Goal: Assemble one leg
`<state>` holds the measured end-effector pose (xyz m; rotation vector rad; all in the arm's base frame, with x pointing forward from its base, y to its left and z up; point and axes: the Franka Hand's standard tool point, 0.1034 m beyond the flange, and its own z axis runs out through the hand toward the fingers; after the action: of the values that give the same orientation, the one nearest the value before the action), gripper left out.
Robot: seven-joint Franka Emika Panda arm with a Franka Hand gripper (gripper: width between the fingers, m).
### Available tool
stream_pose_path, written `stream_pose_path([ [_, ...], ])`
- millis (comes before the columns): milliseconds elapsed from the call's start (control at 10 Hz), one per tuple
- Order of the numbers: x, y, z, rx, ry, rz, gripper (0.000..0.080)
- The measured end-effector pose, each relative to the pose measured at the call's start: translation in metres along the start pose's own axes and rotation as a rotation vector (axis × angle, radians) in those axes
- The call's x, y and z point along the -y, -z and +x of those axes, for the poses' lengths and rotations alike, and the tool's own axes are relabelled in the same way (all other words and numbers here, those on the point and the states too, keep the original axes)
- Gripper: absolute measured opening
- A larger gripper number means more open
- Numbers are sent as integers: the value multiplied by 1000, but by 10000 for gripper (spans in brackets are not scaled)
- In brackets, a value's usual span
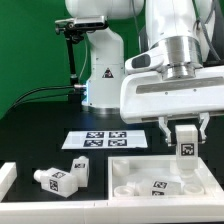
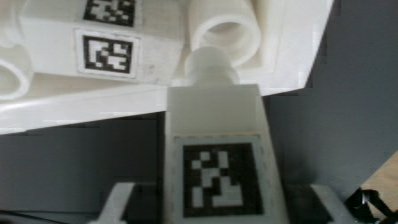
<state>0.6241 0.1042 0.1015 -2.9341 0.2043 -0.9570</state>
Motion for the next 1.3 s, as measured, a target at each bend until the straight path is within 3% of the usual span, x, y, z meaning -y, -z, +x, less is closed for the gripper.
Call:
stream_pose_path([
  [100, 9, -2, -1, 26, 0, 6, 285],
  [300, 5, -8, -4, 35, 2, -2, 285],
  [800, 12, -13, -5, 23, 13, 3, 285],
  [1000, 6, -17, 0, -4, 15, -5, 285],
  [1300, 4, -23, -10, 12, 19, -11, 285],
])
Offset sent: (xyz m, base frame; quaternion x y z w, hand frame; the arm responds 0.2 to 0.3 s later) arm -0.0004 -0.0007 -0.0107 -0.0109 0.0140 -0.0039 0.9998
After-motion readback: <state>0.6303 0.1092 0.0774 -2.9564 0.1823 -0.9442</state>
